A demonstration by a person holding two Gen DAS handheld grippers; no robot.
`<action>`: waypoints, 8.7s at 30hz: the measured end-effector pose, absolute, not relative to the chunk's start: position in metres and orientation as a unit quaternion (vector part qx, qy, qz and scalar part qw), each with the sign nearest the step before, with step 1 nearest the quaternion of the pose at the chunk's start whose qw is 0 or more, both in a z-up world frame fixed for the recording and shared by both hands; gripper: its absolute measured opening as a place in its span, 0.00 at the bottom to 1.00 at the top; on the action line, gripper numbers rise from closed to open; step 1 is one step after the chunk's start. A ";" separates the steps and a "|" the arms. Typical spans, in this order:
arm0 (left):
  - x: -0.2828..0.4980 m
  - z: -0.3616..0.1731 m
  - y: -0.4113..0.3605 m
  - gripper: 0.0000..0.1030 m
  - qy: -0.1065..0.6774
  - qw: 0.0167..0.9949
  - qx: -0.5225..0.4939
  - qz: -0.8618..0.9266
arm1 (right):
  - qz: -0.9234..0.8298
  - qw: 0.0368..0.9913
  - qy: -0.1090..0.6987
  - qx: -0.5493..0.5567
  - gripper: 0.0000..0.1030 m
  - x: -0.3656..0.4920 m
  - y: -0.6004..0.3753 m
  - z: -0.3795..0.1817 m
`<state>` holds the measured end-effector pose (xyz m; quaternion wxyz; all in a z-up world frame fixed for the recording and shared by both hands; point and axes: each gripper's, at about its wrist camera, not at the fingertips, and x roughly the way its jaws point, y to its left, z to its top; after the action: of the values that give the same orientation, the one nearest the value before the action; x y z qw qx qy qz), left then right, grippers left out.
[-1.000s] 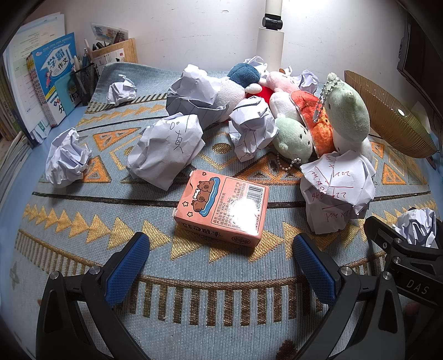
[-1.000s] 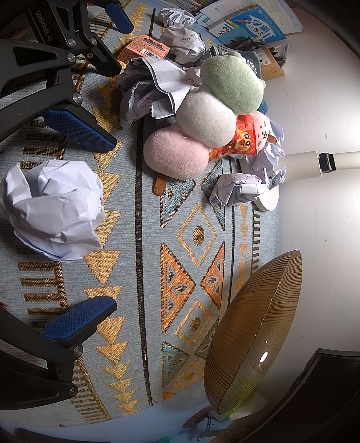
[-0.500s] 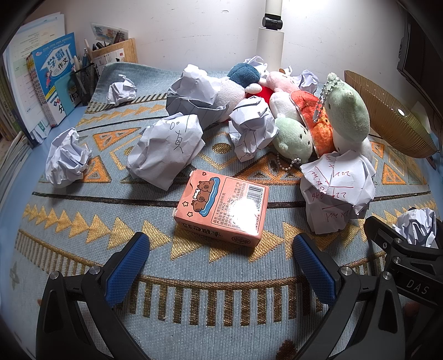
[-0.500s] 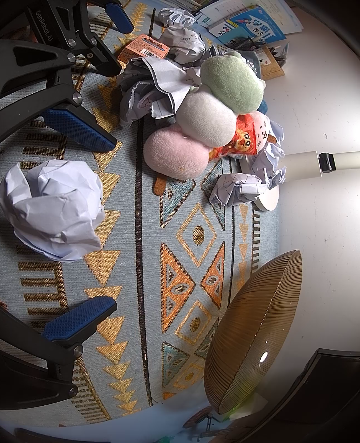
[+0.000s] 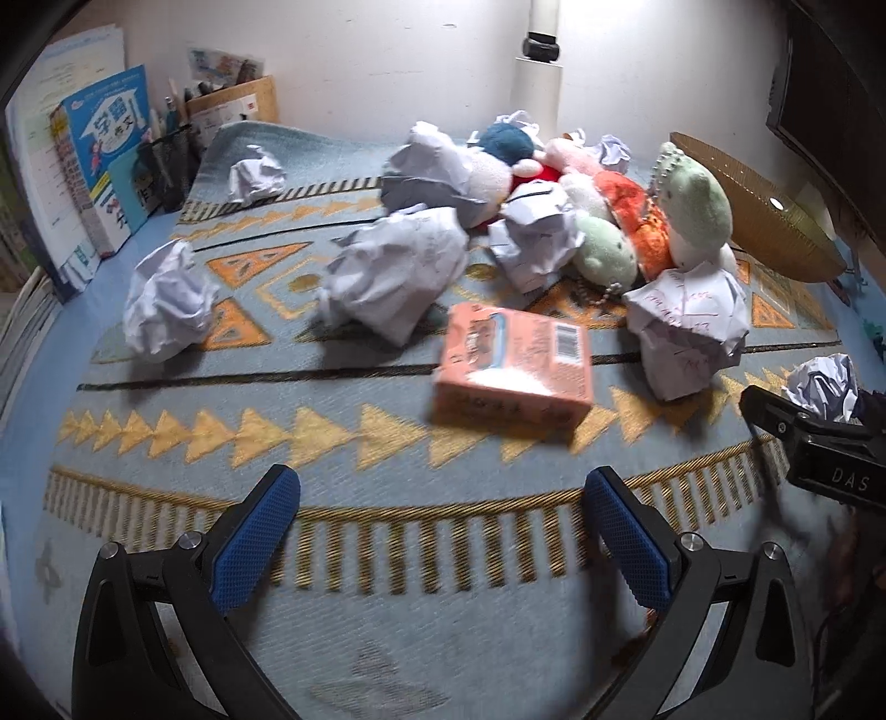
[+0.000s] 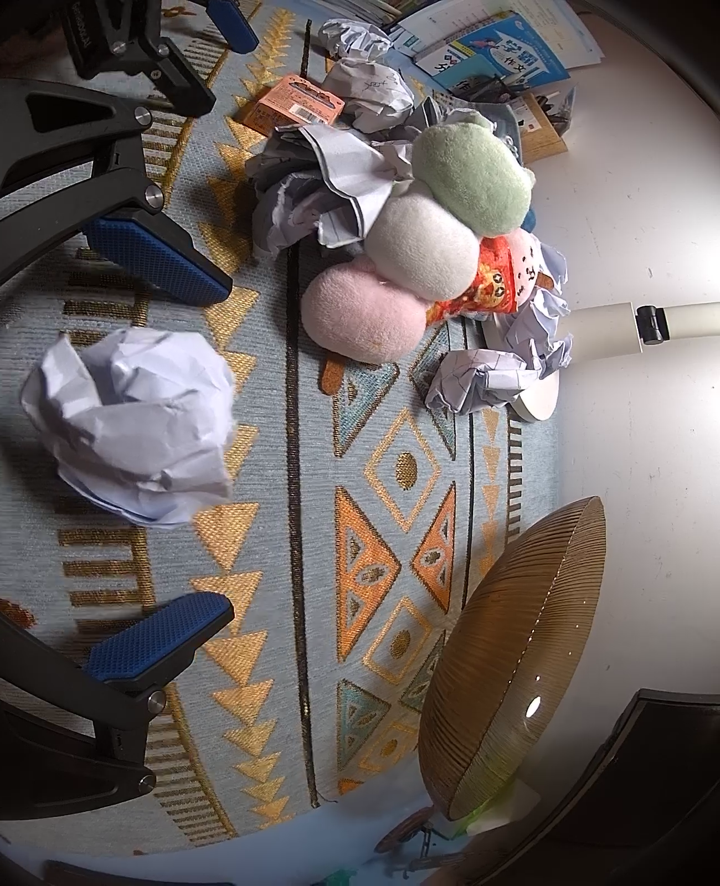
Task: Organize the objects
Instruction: 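Move both tools toward the crumpled paper balls on the rug, then grasp a crumpled paper ball with the left tool while the right tool grasps another, then carry both paper balls to the amber bowl and open both tools, then withdraw both tools from the bowl back toward the rug, then grasp a paper ball with the left tool while the right tool grasps the pink box, then carry paper ball and pink box to the amber bowl and release both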
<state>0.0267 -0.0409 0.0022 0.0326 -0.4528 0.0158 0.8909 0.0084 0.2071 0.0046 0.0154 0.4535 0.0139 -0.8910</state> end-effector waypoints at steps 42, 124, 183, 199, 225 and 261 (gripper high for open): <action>-0.034 0.038 -0.147 0.46 -0.031 -0.062 -0.375 0.924 | -0.895 0.222 -0.032 0.385 0.73 -0.017 0.129 0.023; -0.081 0.159 0.171 1.00 0.114 0.199 -0.281 0.932 | -0.878 0.144 -0.243 0.387 1.00 -0.122 0.367 0.172; -0.028 0.023 -0.086 1.00 0.027 0.070 -0.451 0.889 | -0.830 0.326 0.166 0.421 1.00 0.003 0.070 -0.006; -0.077 0.033 -0.060 0.72 -0.022 0.144 -0.428 0.892 | -0.824 0.345 0.171 0.416 0.95 -0.018 0.048 -0.006; -0.025 0.083 -0.076 0.43 -0.027 0.077 -0.357 0.930 | -0.793 0.430 -0.022 0.431 0.39 0.030 0.107 0.007; -0.180 0.089 0.272 1.00 0.048 0.314 -0.406 0.857 | -0.902 0.103 -0.177 0.380 1.00 -0.190 0.413 0.119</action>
<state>-0.1803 0.2718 0.0887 0.3144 -0.4061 0.0484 0.8567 -0.1902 0.4130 0.1190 0.1028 0.3803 -0.1767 -0.9020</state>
